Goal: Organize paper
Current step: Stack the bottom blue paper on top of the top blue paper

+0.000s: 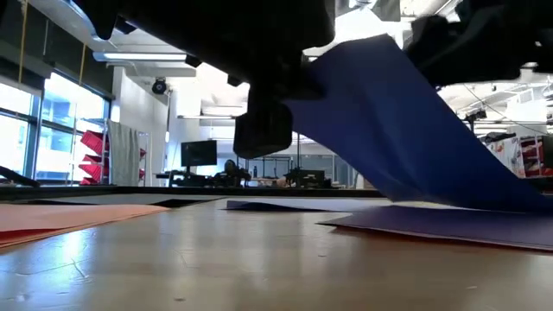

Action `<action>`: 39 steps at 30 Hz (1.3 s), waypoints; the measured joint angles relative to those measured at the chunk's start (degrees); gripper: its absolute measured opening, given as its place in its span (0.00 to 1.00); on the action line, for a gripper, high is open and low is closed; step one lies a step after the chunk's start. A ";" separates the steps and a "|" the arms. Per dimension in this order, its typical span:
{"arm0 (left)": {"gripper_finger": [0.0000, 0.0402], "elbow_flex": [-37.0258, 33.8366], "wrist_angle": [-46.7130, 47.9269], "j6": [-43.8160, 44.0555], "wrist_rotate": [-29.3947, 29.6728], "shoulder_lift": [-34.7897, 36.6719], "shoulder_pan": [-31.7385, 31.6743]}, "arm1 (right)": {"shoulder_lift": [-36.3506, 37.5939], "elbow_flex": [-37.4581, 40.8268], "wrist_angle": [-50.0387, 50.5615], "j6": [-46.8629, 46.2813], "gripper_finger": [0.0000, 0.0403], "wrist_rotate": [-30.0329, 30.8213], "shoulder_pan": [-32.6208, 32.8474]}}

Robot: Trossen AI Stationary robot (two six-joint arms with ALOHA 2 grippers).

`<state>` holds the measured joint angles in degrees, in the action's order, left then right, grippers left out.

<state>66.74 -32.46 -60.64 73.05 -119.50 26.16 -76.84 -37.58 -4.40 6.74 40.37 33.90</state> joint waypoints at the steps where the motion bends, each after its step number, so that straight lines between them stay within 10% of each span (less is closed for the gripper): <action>1: 0.00 0.00 -0.03 0.21 2.16 0.00 -0.29 | 0.00 -2.07 2.15 -1.62 0.68 1.92 0.40; 9: 0.00 -0.35 6.21 7.08 14.01 0.24 -3.28 | 0.02 -13.79 15.31 -16.31 0.68 4.82 0.76; 19: 0.00 -0.37 19.86 27.18 16.11 0.26 -6.36 | 0.00 -7.06 19.80 -32.90 0.68 2.61 0.75; 39: 0.00 3.27 74.33 90.57 -12.08 0.26 -14.69 | -0.04 -0.88 19.69 -44.01 0.68 2.68 0.60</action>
<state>70.01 41.87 29.93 60.97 -119.24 11.46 -76.88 -38.46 15.29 -37.27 43.05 34.50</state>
